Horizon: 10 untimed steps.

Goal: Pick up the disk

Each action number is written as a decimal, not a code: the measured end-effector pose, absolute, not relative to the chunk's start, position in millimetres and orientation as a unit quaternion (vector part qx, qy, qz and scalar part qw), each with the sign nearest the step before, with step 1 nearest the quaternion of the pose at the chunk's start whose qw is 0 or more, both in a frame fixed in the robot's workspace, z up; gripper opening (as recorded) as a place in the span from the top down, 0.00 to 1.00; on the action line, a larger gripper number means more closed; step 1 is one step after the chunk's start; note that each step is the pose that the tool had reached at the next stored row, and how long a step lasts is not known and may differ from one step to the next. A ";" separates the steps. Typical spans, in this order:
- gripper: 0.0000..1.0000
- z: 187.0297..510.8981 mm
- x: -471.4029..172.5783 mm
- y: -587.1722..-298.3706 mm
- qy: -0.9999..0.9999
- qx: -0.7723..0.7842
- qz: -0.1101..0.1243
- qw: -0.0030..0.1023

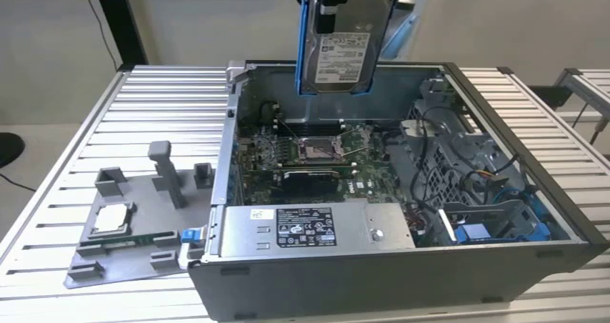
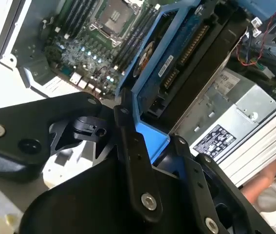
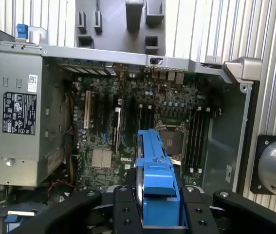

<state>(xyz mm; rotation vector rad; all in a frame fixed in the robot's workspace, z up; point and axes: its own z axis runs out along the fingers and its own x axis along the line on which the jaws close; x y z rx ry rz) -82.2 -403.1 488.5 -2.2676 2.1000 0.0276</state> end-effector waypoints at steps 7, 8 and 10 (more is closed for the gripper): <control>1.00 488.0 -77.7 -419.2 0.680 -0.733 0.009 0.025; 1.00 487.8 -77.1 -421.5 0.680 -0.733 0.009 0.025; 1.00 487.7 -76.0 -425.7 0.680 -0.732 0.009 0.025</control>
